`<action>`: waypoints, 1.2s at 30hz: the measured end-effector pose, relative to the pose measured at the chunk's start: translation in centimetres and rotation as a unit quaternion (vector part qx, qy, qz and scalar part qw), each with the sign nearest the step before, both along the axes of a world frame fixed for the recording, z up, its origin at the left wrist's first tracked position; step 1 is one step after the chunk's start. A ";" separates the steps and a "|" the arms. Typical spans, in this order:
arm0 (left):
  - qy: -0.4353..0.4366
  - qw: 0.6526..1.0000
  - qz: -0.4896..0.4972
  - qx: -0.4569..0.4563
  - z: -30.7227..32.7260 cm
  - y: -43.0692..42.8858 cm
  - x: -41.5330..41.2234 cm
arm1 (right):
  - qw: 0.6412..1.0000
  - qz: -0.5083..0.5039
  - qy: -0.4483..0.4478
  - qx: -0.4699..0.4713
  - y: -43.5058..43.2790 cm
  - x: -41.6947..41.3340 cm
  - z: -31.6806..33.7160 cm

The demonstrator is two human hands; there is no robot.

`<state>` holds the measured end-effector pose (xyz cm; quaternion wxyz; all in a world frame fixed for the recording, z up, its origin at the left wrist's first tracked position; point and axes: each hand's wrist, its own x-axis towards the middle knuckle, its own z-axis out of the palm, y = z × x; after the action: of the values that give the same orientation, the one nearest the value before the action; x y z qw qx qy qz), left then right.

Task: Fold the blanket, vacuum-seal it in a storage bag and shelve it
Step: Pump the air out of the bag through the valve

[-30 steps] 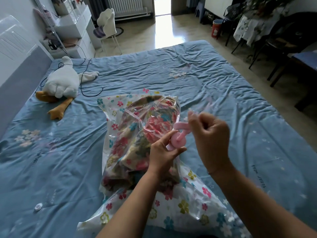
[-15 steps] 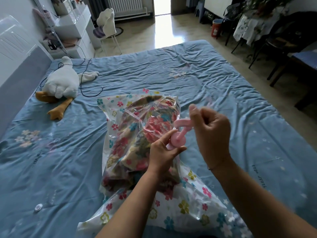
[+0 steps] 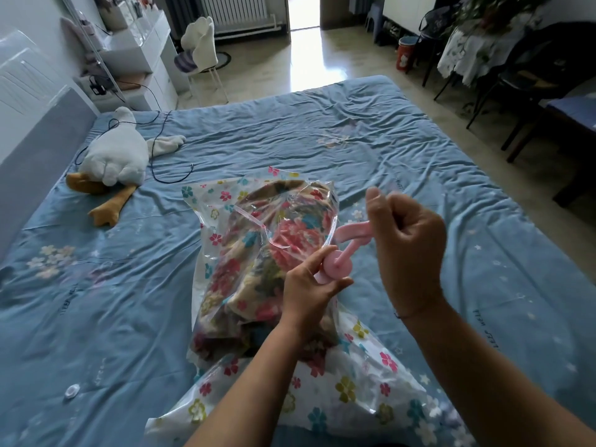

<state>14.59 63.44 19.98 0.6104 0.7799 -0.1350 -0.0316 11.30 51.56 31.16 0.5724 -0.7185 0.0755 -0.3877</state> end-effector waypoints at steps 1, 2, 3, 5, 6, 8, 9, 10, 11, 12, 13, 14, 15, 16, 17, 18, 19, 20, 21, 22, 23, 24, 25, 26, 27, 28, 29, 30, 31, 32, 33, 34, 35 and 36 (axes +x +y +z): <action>0.002 1.000 0.001 0.000 0.0 0.0 -0.1 | 1.000 -0.001 -0.021 0.010 0.0 0.0 0.5; 0.004 1.000 0.003 0.000 -0.2 -0.1 -0.2 | 1.000 -0.005 -0.023 0.005 0.1 0.1 0.2; 0.005 1.000 0.005 -0.003 -0.3 -0.1 -0.2 | 1.000 -0.004 -0.001 -0.005 0.3 0.2 -0.9; 0.004 1.000 0.000 -0.008 -0.5 0.0 -0.4 | 0.994 0.004 0.102 -0.040 0.3 0.3 -4.1; 0.006 1.000 -0.004 -0.007 -0.5 0.0 -0.4 | 0.985 0.005 0.162 -0.066 0.3 0.3 -5.6; 0.013 1.000 -0.007 -0.011 -0.3 0.1 -0.6 | 0.969 0.010 0.229 -0.087 0.2 0.2 -7.2; 0.013 1.000 -0.009 -0.015 -0.2 0.2 -0.7 | 0.970 0.017 0.224 -0.088 0.1 0.1 -6.7; 0.011 1.000 -0.008 -0.016 -0.1 0.2 -0.5 | 0.977 0.022 0.193 -0.085 0.0 0.0 -5.5; 0.010 1.000 -0.007 -0.017 -0.1 0.2 -0.3 | 0.987 0.031 0.145 -0.066 0.0 -0.3 -3.6; 0.009 1.000 -0.005 -0.015 -0.1 0.2 -0.2 | 0.994 0.045 0.090 -0.033 0.2 -0.5 -1.6; 0.006 1.000 -0.002 -0.013 -0.1 0.2 -0.1 | 0.998 0.055 0.032 0.006 0.2 -0.7 0.2; 0.003 1.000 -0.002 -0.010 -0.1 0.1 0.0 | 0.998 0.050 -0.013 0.033 0.1 -0.8 1.2; 0.004 1.000 0.000 -0.005 -0.2 0.1 0.1 | 0.998 0.038 -0.035 0.040 0.3 -0.8 1.4; 0.006 1.000 0.001 -0.002 -0.4 0.0 0.1 | 0.999 0.024 -0.028 0.034 0.5 -0.7 0.8; 0.009 1.000 0.000 -0.004 -0.6 0.0 0.0 | 1.000 0.013 0.001 0.020 0.7 -0.6 -0.6; 0.012 1.000 -0.001 -0.007 -0.7 0.0 -0.1 | 0.999 0.008 0.053 -0.001 0.8 -0.6 -2.2; 0.015 1.000 0.001 -0.010 -0.7 0.0 -0.2 | 0.992 0.009 0.123 -0.030 0.7 -0.4 -4.2; 0.019 1.000 0.000 -0.010 -0.7 0.0 -0.4 | 0.980 0.011 0.189 -0.057 0.6 -0.3 -5.9; 0.023 1.000 -0.003 -0.012 -0.7 0.0 -0.5 | 0.969 0.010 0.235 -0.070 0.4 -0.3 -7.0; 0.024 1.000 -0.005 -0.012 -0.6 0.0 -0.6 | 0.965 0.009 0.251 -0.074 0.2 -0.2 -7.3; 0.019 1.000 -0.005 -0.012 -0.5 0.0 -0.6 | 0.970 0.010 0.233 -0.074 0.1 -0.2 -6.8; 0.015 1.000 -0.004 -0.010 -0.3 0.0 -0.4 | 0.979 0.008 0.192 -0.062 0.2 -0.1 -5.5; 0.012 1.000 -0.002 -0.009 -0.2 0.0 -0.1 | 0.990 0.004 0.136 -0.031 0.4 -0.2 -3.9; 0.009 1.000 0.001 -0.006 -0.1 0.0 0.1 | 0.997 0.000 0.075 0.008 0.6 -0.3 -2.2; 0.005 1.000 0.002 -0.004 -0.2 0.0 0.3 | 0.999 -0.006 0.016 0.037 0.6 -0.4 -0.7; 0.004 1.000 0.000 -0.001 -0.2 0.0 0.4 | 0.999 -0.016 -0.028 0.044 0.6 -0.4 0.1; 0.007 1.000 -0.001 0.001 -0.3 0.0 0.4 | 0.998 -0.021 -0.046 0.034 0.8 -0.5 0.4; 0.009 1.000 -0.001 0.001 -0.4 0.0 0.4 | 0.999 -0.021 -0.038 0.021 1.1 -0.5 -0.1; 0.009 1.000 0.000 0.001 -0.5 0.0 0.4 | 1.000 -0.018 -0.007 0.009 1.2 -0.5 -1.1; 0.006 1.000 -0.002 0.001 -0.5 0.0 0.3 | 0.999 -0.020 0.046 -0.013 1.1 -0.3 -2.8; 0.004 1.000 -0.004 0.001 -0.5 0.0 0.2 | 0.992 -0.024 0.111 -0.048 0.8 -0.2 -4.6; 0.004 1.000 -0.006 0.000 -0.4 0.0 0.0 | 0.981 -0.026 0.172 -0.083 0.6 0.0 -6.1; 0.007 1.000 -0.006 -0.002 -0.4 -0.1 0.0 | 0.971 -0.025 0.212 -0.107 0.5 0.1 -7.1; 0.011 1.000 -0.006 -0.005 -0.2 0.0 0.0 | 0.968 -0.018 0.224 -0.116 0.3 0.1 -7.3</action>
<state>14.55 63.39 19.78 0.6153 0.7758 -0.1332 -0.0432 11.43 51.91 23.86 0.4462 -0.8471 0.1691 -0.2339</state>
